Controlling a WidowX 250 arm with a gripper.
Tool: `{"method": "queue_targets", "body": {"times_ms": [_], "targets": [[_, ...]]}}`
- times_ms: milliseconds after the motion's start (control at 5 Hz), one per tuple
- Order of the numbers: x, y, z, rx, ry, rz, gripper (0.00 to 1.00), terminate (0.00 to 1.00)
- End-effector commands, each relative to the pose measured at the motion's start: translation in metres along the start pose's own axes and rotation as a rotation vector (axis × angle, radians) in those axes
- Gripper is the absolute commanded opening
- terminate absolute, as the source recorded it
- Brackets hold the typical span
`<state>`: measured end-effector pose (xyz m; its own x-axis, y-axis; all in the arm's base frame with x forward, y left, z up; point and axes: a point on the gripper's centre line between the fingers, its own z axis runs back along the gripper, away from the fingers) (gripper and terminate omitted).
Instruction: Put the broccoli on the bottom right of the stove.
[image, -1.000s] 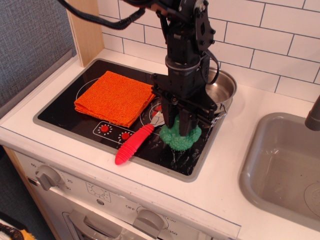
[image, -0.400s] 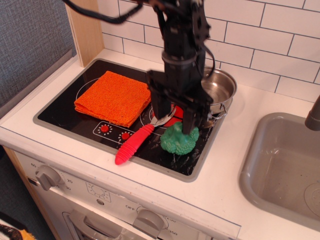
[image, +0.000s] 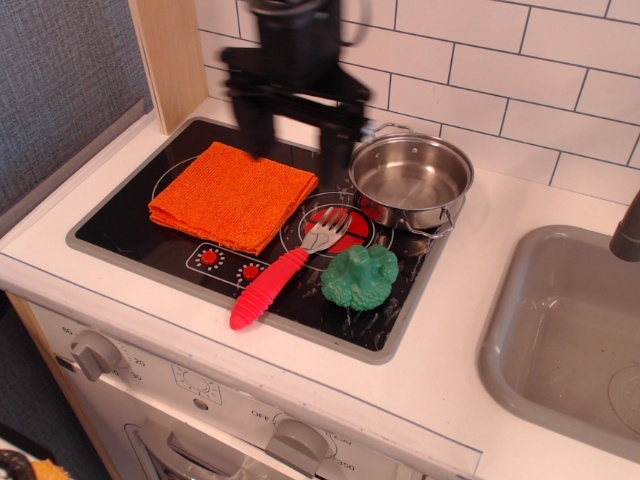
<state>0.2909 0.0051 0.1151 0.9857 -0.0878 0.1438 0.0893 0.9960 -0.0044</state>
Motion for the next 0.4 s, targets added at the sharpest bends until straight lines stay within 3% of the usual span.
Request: {"method": "queue_targets", "body": {"times_ms": [0,200], "targets": [[-0.0069,0.0204,-0.0021,-0.003,-0.008,0.03,1.0,0.0],[-0.0069,0.0204,-0.0021,-0.003,-0.008,0.03,1.0,1.0]]}}
